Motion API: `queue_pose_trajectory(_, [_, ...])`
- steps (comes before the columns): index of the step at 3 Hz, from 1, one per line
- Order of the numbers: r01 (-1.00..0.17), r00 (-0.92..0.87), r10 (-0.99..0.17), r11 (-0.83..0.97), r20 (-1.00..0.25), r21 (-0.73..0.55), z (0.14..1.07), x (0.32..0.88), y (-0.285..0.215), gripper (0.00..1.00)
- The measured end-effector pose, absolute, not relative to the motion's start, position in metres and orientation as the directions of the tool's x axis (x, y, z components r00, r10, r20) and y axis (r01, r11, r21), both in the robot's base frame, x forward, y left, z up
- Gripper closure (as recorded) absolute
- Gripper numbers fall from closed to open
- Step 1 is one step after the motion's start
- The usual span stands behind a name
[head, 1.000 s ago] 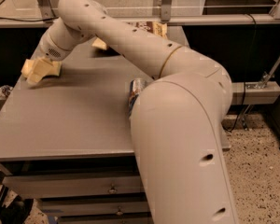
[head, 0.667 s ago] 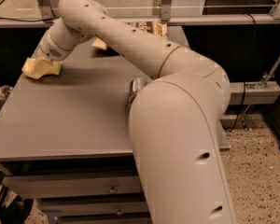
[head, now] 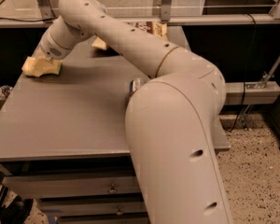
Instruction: Pick sponge
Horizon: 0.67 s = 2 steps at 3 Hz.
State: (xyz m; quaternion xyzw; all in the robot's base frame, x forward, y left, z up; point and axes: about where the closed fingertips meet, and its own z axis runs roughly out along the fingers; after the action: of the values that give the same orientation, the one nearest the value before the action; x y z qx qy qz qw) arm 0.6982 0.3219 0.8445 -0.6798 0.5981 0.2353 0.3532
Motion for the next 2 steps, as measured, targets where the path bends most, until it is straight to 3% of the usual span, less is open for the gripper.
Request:
queue_pose_trajectory(1, [-0.968,0.223,-0.642,-0.058,-0.734,-0.244,0.868,0.705,0.316,1.0])
queue_pose_trajectory(2, [-0.95,0.277,-0.629,-0.064,-0.726,-0.307,0.906,0.706,0.29,1.0])
